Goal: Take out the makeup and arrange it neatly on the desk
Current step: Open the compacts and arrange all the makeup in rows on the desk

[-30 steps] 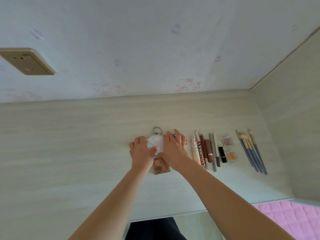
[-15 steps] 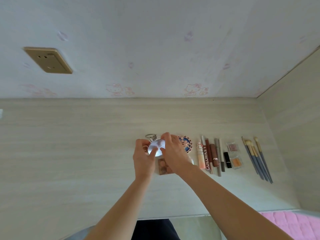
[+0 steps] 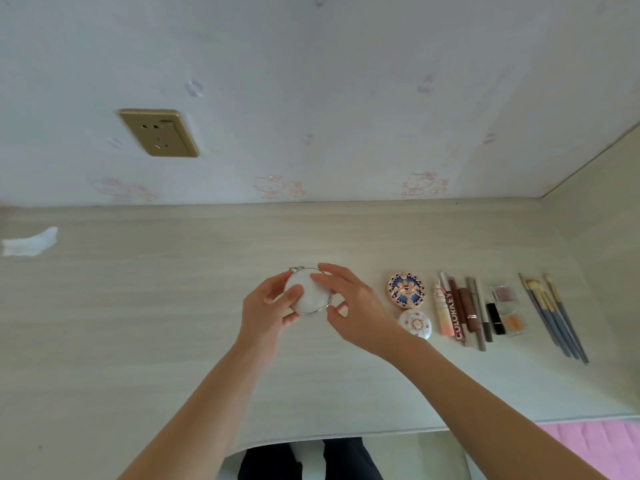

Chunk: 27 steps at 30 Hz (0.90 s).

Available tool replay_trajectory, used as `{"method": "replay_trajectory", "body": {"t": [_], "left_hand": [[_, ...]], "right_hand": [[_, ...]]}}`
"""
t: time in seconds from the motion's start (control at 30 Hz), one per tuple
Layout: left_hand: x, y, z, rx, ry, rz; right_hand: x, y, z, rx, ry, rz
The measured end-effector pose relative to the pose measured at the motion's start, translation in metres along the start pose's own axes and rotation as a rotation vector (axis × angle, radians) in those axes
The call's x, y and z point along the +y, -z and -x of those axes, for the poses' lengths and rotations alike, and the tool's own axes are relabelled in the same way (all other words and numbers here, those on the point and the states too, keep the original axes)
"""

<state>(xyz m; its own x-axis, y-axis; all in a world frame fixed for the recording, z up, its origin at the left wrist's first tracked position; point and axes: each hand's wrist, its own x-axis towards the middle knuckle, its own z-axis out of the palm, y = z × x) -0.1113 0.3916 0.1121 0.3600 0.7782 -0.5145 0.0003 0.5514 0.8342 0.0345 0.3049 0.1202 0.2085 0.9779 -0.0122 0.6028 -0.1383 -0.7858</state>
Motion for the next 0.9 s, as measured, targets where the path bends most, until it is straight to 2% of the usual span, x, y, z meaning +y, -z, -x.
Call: {"method": "replay_trajectory", "body": {"t": [0.17, 0.33, 0.47, 0.6, 0.9], "left_hand": [[0.018, 0.052, 0.001, -0.165, 0.032, -0.066], [0.029, 0.097, 0.006, -0.326, -0.029, -0.305], [0.032, 0.115, 0.006, -0.330, -0.097, -0.369], [0.033, 0.126, 0.000, -0.351, -0.108, -0.412], [0.015, 0.130, -0.033, -0.297, -0.210, -0.421]], "right_hand": [[-0.033, -0.040, 0.002, 0.049, -0.045, -0.055], [-0.059, -0.073, 0.002, 0.103, -0.129, -0.107], [-0.074, -0.085, -0.001, 0.110, -0.158, -0.136], [-0.081, -0.085, -0.007, 0.074, -0.097, -0.056], [-0.057, -0.088, -0.039, -0.037, -0.114, 0.065]]}}
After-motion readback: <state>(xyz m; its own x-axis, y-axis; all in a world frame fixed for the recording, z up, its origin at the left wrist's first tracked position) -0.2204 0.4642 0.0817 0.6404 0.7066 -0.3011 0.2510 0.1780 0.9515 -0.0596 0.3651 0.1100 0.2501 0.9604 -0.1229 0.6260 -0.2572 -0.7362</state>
